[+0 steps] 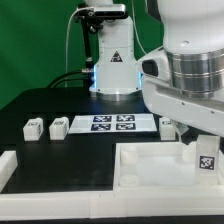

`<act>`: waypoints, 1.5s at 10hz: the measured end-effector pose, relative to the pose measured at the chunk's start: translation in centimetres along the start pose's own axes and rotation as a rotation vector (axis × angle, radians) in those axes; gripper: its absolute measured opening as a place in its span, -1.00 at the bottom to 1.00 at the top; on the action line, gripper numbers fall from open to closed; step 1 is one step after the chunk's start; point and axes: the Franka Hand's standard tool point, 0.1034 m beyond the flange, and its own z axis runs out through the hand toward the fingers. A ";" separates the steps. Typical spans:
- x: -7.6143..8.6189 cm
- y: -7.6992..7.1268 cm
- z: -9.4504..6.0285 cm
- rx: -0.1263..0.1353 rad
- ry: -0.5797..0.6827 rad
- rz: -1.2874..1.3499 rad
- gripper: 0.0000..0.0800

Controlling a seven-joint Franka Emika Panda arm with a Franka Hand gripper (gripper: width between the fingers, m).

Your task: Assemble one leg

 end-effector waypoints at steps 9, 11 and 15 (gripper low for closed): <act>0.8 0.2 -0.1 0.039 0.086 -0.349 -0.27; 0.7 0.1 -0.1 0.051 0.078 -0.124 -0.27; 0.9 0.0 -0.1 0.067 0.072 0.244 -0.27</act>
Offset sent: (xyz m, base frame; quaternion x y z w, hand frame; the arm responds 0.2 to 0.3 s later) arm -0.0030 0.0010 0.0025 0.0383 0.0292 -0.1791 0.9827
